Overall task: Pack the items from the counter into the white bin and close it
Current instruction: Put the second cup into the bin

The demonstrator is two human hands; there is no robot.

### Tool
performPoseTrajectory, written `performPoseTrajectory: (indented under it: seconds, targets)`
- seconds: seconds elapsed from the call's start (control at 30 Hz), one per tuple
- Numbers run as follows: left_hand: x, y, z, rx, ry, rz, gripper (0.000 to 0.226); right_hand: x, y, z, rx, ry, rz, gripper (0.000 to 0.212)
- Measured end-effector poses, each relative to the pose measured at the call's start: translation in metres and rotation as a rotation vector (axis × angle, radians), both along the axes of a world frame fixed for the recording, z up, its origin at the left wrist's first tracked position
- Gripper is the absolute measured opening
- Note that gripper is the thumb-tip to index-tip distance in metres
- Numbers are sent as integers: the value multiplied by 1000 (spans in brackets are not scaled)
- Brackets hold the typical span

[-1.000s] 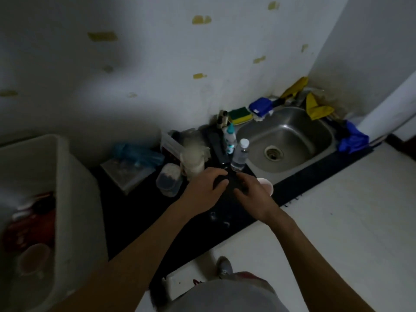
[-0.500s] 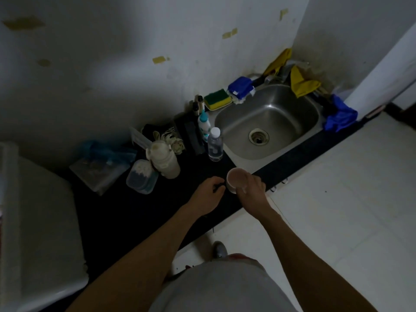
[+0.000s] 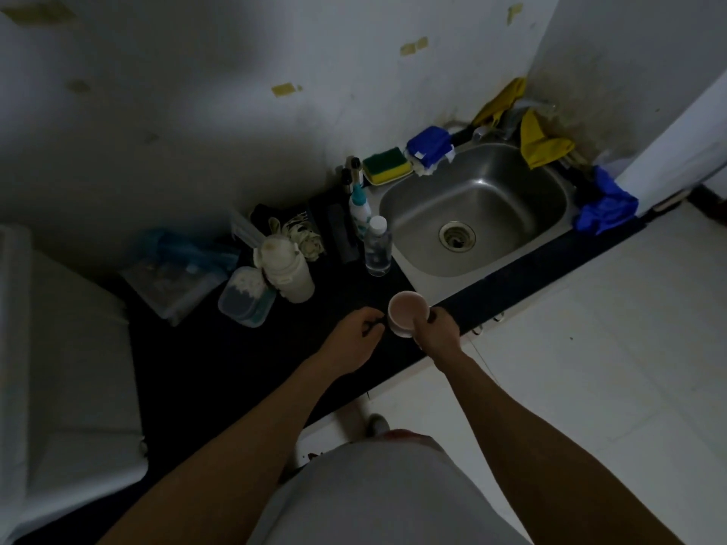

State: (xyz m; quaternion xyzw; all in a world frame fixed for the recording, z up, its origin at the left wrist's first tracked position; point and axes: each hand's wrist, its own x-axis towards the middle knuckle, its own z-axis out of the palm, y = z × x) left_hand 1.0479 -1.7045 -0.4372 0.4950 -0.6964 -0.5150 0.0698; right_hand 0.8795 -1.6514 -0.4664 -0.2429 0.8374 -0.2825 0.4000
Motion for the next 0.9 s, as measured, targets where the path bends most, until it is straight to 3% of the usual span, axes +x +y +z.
performPoseTrajectory:
  seconds: [0.17,0.37,0.63,0.9]
  targets:
    - [16,-5,8,-21,18,31,40,14,3,7,-79,40,91,27]
    - [62,-16,42,-112,157,-6,52,54,-18,52,-287,94,407,23]
    - [155,-24,111,-220,260,191,38,133,-60,132,-483,93,614,25]
    - [266,-20,169,-461,348,354,68,253,-92,200,-643,112,784,28]
